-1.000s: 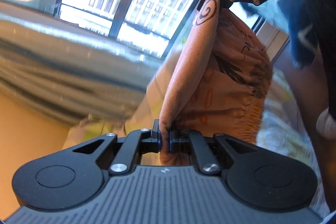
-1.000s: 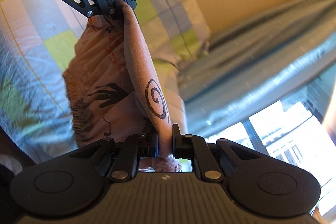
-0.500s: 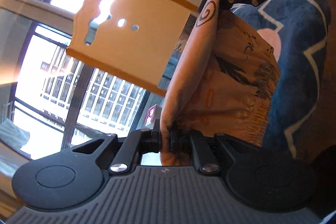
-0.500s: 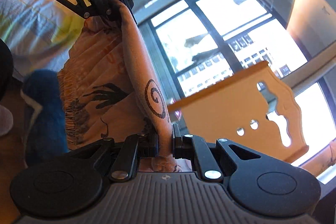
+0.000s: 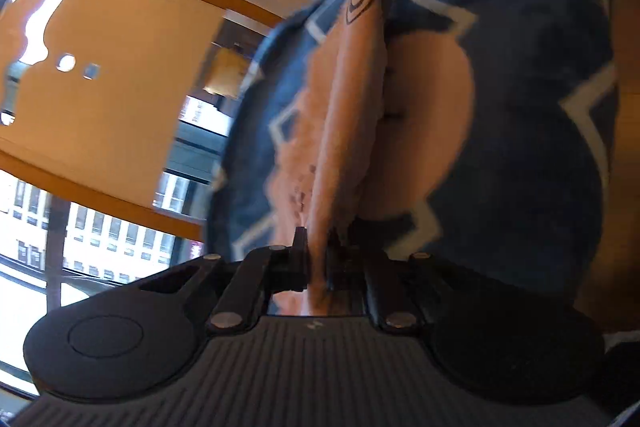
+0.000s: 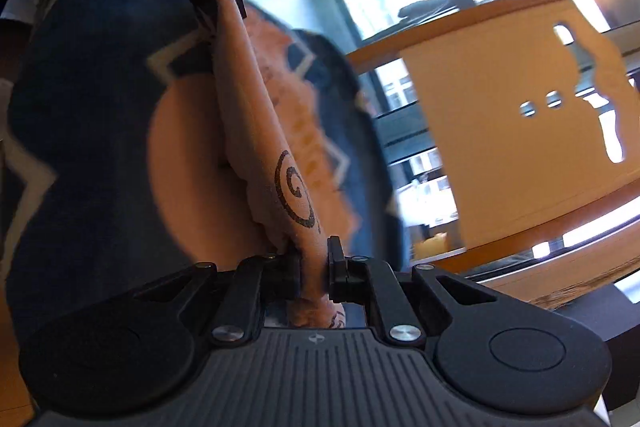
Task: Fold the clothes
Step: 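Lift the folded garment with both grippers and carry it onto the blue blanket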
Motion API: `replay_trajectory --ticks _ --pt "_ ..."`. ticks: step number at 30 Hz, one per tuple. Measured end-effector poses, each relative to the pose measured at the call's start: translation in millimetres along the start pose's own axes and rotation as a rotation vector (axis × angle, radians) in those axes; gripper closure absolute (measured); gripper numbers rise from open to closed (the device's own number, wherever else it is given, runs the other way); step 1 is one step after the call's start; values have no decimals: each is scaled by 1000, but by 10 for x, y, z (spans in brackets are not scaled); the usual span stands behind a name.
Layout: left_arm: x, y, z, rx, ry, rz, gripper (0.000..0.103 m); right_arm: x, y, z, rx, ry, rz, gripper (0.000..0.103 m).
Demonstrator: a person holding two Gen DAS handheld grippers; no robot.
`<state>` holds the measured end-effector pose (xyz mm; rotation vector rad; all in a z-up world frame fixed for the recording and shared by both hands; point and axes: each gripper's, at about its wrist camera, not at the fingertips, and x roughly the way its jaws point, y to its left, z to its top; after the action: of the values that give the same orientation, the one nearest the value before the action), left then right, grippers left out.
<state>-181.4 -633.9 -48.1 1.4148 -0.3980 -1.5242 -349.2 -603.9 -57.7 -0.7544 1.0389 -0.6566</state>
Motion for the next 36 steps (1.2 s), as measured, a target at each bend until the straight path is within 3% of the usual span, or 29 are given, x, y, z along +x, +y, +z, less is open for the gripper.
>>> replay_trajectory --ticks 4,5,18,22,23,28,36 --pt "37 -173 -116 12 19 -29 90 -25 196 -140 -22 17 13 72" --pt "31 -183 -140 8 24 -28 89 -43 223 -178 -28 21 12 72" --pt "-94 -256 -154 -27 40 -31 89 -173 322 -173 -15 39 -5 73" --pt "-71 -241 -185 -66 35 -44 94 -85 313 -163 21 55 18 96" --pt "-80 -251 -197 -79 34 -43 94 -87 301 -164 43 60 19 97" --pt "-96 -336 -207 -96 30 -43 97 -270 281 -122 141 83 -5 97" --pt "-114 -342 -266 -160 16 -46 98 -190 396 -184 159 96 29 92"
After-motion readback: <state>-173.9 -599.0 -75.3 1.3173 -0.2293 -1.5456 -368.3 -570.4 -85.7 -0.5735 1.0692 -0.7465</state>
